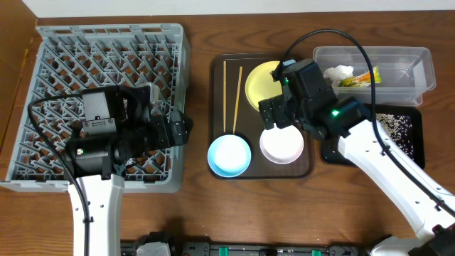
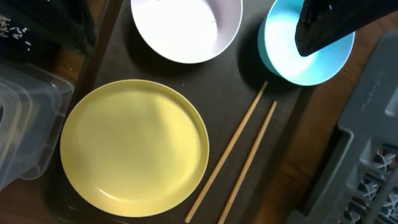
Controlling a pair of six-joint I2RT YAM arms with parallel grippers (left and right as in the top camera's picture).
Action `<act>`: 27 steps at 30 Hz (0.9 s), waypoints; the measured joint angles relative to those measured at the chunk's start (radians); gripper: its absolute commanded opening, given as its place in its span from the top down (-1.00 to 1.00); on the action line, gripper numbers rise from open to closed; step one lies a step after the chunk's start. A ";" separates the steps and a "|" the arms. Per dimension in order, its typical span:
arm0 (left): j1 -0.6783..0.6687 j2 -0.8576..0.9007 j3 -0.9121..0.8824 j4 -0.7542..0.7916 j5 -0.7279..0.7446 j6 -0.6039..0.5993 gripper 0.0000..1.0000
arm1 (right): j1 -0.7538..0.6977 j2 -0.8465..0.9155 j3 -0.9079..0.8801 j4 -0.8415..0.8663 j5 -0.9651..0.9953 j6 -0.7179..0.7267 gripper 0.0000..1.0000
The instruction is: Sort waste into correct bins and load items into the dishwasher
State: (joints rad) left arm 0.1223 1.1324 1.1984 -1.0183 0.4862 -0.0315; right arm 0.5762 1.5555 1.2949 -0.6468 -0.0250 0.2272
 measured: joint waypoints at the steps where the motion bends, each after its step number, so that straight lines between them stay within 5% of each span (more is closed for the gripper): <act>1: 0.000 0.000 0.000 0.000 0.000 0.002 -0.96 | 0.000 0.000 0.000 0.000 0.000 0.000 -0.99; 21: 0.000 0.000 0.000 0.000 -0.001 0.003 -0.96 | 0.000 0.000 0.000 -0.082 0.007 -0.005 -0.99; 27: 0.000 0.000 0.000 0.000 -0.003 0.003 -0.96 | 0.000 -0.049 -0.013 -0.027 0.139 -0.032 -0.99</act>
State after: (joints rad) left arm 0.1223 1.1320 1.1984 -1.0183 0.4831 -0.0280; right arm 0.5762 1.5066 1.2819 -0.6743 0.1139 0.1947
